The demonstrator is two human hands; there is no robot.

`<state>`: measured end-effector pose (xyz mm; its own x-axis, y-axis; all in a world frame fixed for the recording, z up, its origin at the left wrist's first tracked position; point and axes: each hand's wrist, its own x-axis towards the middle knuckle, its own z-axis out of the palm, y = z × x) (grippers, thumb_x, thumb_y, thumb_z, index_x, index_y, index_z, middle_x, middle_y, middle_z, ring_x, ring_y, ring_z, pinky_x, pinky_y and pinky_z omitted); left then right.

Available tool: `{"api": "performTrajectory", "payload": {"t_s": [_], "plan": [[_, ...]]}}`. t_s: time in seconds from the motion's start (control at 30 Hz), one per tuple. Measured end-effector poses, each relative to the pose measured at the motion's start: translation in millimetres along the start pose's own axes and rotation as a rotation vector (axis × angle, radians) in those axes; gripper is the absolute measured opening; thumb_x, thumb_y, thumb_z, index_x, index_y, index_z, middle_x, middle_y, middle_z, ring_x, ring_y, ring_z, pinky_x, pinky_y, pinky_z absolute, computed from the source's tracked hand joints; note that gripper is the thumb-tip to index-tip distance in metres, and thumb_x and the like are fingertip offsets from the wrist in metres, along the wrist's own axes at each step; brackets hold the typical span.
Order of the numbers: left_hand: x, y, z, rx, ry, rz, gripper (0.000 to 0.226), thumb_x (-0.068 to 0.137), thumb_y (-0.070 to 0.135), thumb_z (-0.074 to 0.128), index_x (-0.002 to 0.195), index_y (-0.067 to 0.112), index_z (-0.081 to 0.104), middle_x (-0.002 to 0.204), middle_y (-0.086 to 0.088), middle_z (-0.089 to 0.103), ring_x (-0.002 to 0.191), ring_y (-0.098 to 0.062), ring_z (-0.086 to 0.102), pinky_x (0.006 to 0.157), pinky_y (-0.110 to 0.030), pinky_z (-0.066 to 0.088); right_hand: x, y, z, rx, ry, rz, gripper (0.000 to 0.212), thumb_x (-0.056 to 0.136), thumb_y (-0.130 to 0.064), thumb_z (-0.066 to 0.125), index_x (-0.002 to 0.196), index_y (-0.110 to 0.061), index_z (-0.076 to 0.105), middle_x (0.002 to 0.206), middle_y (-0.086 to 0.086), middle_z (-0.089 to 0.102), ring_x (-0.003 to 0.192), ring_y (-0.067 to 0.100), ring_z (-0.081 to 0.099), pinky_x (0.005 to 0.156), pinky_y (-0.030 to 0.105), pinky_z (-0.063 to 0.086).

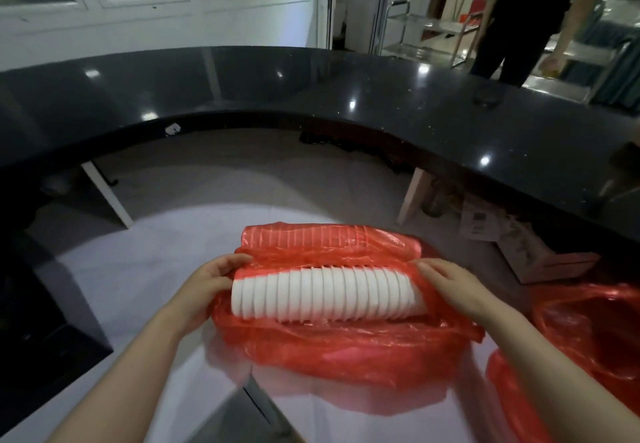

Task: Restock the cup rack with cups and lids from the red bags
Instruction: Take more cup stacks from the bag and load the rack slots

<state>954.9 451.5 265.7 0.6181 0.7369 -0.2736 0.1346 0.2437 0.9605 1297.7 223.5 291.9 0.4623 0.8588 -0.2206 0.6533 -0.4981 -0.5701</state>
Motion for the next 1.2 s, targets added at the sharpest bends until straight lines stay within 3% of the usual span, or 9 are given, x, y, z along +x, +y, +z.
{"api": "performTrajectory", "payload": {"t_s": [0.1, 0.2, 0.3, 0.4, 0.6, 0.8, 1.0, 1.1, 1.2], "plan": [[-0.4, -1.6, 8.3, 0.129, 0.149, 0.126, 0.036, 0.075, -0.023, 0.054, 0.093, 0.007, 0.065, 0.097, -0.007, 0.068, 0.083, -0.014, 0.064, 0.072, -0.015, 0.052, -0.3, -23.3, 3.6, -0.574, 0.332, -0.158, 0.022, 0.084, -0.053, 0.059, 0.097, -0.037, 0.069, 0.104, -0.014, 0.063, 0.108, 0.019, 0.053, 0.102, 0.054, 0.021], [-0.7, 0.9, 7.4, 0.216, 0.182, 0.201, 0.028, 0.074, -0.014, 0.067, 0.09, 0.01, 0.066, 0.095, -0.003, 0.07, 0.082, -0.012, 0.064, 0.077, -0.015, 0.05, -8.1, -58.5, 11.5, -0.635, 0.644, -0.536, 0.028, 0.064, -0.036, 0.072, 0.091, -0.027, 0.072, 0.094, -0.002, 0.064, 0.089, 0.027, 0.056, 0.082, 0.042, 0.032], [-5.8, -4.8, 3.6, 0.241, 0.188, 0.217, 0.032, 0.074, -0.011, 0.07, 0.092, 0.015, 0.067, 0.098, 0.003, 0.07, 0.086, -0.012, 0.065, 0.082, -0.02, 0.048, -12.1, -90.6, 29.9, -0.648, 0.488, -0.758, 0.039, 0.059, -0.036, 0.083, 0.093, -0.022, 0.071, 0.088, -0.002, 0.065, 0.078, 0.026, 0.06, 0.066, 0.036, 0.044], [-10.9, -8.5, 4.0, 0.228, 0.214, 0.217, 0.037, 0.074, -0.009, 0.071, 0.097, 0.019, 0.067, 0.104, 0.002, 0.069, 0.093, -0.015, 0.065, 0.086, -0.024, 0.048, -13.6, -104.2, 50.7, -0.676, 0.265, -0.677, 0.062, 0.051, -0.045, 0.085, 0.106, -0.021, 0.07, 0.095, -0.001, 0.067, 0.081, 0.025, 0.064, 0.06, 0.036, 0.052], [-17.6, 3.7, 8.2, 0.301, 0.19, 0.271, 0.046, 0.071, -0.004, 0.073, 0.107, 0.024, 0.064, 0.11, 0.006, 0.066, 0.094, 0.004, 0.061, 0.081, -0.007, 0.043, -0.7, -90.3, 79.0, -0.825, 0.133, -0.485, 0.086, 0.081, -0.032, 0.063, 0.152, -0.027, 0.015, 0.146, 0.003, 0.039, 0.129, 0.033, 0.041, 0.106, 0.055, 0.03], [-19.3, 14.4, 1.4, 0.46, 0.156, 0.278, 0.056, 0.074, -0.017, 0.057, 0.107, 0.028, 0.064, 0.113, 0.009, 0.063, 0.096, 0.005, 0.06, 0.082, -0.007, 0.044, 10.4, -87.7, 73.6, -0.777, 0.102, -0.523, 0.094, 0.065, -0.04, 0.072, 0.146, -0.037, 0.025, 0.137, 0.0, 0.048, 0.12, 0.028, 0.049, 0.094, 0.048, 0.04], [-14.4, 31.1, -11.7, 0.588, 0.209, 0.318, 0.058, 0.075, -0.013, 0.06, 0.107, 0.035, 0.06, 0.113, 0.015, 0.06, 0.099, 0.016, 0.051, 0.079, 0.002, 0.034, 15.8, -90.3, 47.1, -0.441, 0.071, -0.511, 0.099, 0.062, -0.064, 0.067, 0.141, -0.054, 0.007, 0.144, -0.012, 0.035, 0.13, 0.022, 0.037, 0.102, 0.046, 0.039], [-9.1, 36.3, -9.8, 0.606, 0.199, 0.328, 0.053, 0.078, -0.011, 0.06, 0.109, 0.031, 0.058, 0.114, 0.009, 0.06, 0.104, 0.0, 0.056, 0.082, -0.001, 0.035, 12.6, -98.0, 36.0, -0.322, 0.066, -0.601, 0.099, 0.06, -0.062, 0.071, 0.142, -0.051, 0.016, 0.14, -0.014, 0.042, 0.126, 0.016, 0.044, 0.1, 0.036, 0.042], [-10.8, 44.1, 0.1, 0.613, 0.15, 0.32, 0.042, 0.084, -0.001, 0.062, 0.117, 0.025, 0.056, 0.12, 0.003, 0.06, 0.118, -0.02, 0.054, 0.097, -0.023, 0.038, 9.2, -110.0, 28.7, -0.238, 0.073, -0.676, 0.097, 0.061, -0.042, 0.077, 0.144, -0.04, 0.026, 0.138, -0.012, 0.045, 0.126, 0.013, 0.045, 0.1, 0.032, 0.042]]}}
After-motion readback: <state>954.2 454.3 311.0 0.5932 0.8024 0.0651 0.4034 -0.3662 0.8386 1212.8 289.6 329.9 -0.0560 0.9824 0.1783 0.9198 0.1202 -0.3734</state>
